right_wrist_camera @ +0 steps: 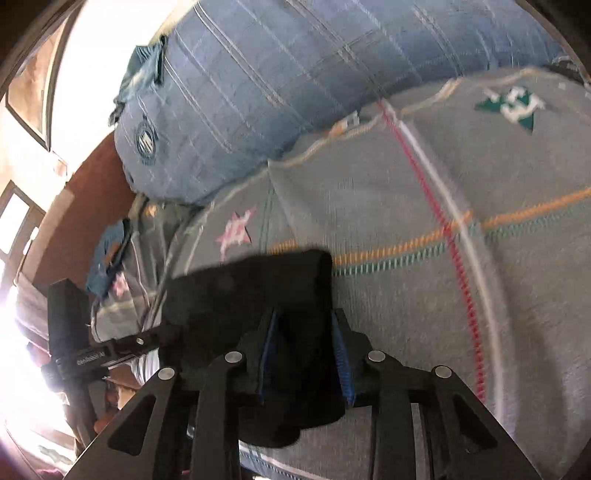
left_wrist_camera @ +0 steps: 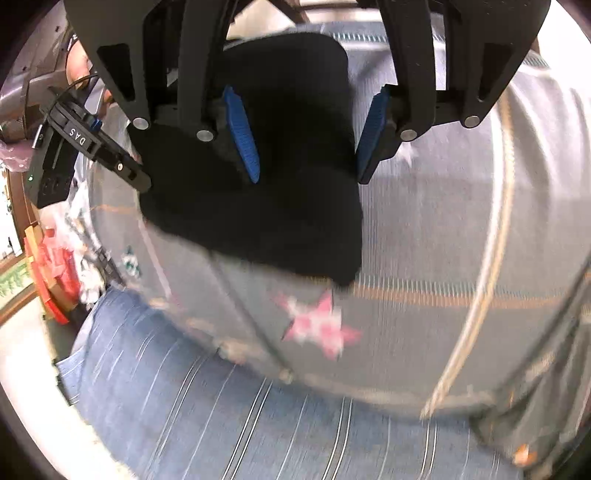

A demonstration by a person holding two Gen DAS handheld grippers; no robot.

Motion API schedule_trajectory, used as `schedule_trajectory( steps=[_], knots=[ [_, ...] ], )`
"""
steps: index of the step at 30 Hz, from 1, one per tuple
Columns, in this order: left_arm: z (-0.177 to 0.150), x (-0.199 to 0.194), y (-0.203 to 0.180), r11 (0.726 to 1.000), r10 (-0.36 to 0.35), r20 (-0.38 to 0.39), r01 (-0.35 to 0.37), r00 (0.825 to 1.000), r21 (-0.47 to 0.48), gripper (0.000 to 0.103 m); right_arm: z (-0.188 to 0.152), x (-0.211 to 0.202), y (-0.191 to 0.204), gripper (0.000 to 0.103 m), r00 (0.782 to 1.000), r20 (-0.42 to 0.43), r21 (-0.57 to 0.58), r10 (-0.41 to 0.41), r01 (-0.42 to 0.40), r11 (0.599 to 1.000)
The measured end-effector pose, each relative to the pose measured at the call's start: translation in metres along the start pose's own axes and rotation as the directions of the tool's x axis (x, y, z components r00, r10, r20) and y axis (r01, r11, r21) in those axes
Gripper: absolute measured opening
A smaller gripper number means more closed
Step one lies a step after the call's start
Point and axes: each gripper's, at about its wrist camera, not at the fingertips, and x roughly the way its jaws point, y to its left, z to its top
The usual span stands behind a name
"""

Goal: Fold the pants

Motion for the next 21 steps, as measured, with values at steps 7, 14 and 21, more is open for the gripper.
schedule_trajectory(
  steps=[7, 14, 21],
  knots=[
    [0.028, 0.033, -0.013, 0.99, 0.119, -0.01, -0.118, 0.993, 0.072, 0.064, 0.014, 0.026, 0.02, 0.013, 1.0, -0.011, -0.064, -0.019, 0.018, 0.998],
    [0.025, 0.037, -0.013, 0.979, 0.185, 0.022, -0.186, 0.983, 0.083, 0.057, 0.017, 0.031, 0.043, 0.008, 0.99, 0.05, -0.244, -0.131, 0.139, 0.96],
    [0.026, 0.037, -0.015, 0.978, 0.192, 0.022, -0.193, 0.981, 0.082, 0.057, 0.011, 0.023, 0.033, 0.013, 0.993, 0.048, -0.149, -0.108, 0.114, 0.982]
  ],
)
